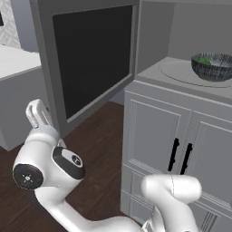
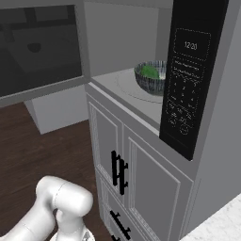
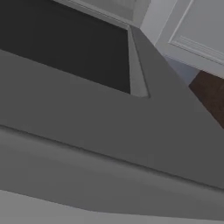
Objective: Pick the broccoli from the sink and place it in the bowl. Then pick the bowl and place it in the microwave. Then close the microwave door and press the start button.
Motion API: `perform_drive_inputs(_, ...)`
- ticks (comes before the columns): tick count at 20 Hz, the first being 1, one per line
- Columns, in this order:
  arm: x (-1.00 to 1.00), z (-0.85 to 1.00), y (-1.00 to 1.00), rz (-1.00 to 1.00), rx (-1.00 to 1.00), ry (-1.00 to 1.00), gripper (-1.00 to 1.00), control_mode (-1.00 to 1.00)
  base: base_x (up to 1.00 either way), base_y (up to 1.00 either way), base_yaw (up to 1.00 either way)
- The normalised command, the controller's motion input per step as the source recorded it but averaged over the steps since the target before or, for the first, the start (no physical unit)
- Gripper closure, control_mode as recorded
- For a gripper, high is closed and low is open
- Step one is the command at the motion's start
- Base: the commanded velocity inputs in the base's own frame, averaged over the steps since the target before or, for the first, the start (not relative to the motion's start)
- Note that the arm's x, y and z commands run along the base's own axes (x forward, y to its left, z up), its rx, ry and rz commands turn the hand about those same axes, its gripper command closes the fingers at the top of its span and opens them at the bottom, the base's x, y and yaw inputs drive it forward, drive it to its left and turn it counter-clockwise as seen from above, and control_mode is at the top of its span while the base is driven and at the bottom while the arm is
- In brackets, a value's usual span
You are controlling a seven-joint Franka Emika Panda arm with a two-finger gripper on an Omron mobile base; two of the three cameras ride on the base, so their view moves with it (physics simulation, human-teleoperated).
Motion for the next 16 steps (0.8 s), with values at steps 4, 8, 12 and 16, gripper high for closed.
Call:
perform_drive_inputs(4,-0.29,0.07,-0.57,-0.08,0.10,-0.13,-1.00,-1.00,0.00,0.00,0.00)
perform_drive_inputs(8,-0.14,0.14,-0.70,-0.08,0.14,-0.11,-1.00,-1.00,0.00,0.00,0.00)
perform_drive_inputs(12,-0.10,0.15,-0.81,-0.07,0.17,-0.09,-1.00,-1.00,0.00,0.00,0.00)
perform_drive_inputs(16,-0.09,0.16,-0.83,-0.08,0.18,-0.07,-1.00,-1.00,0.00,0.00,0.00)
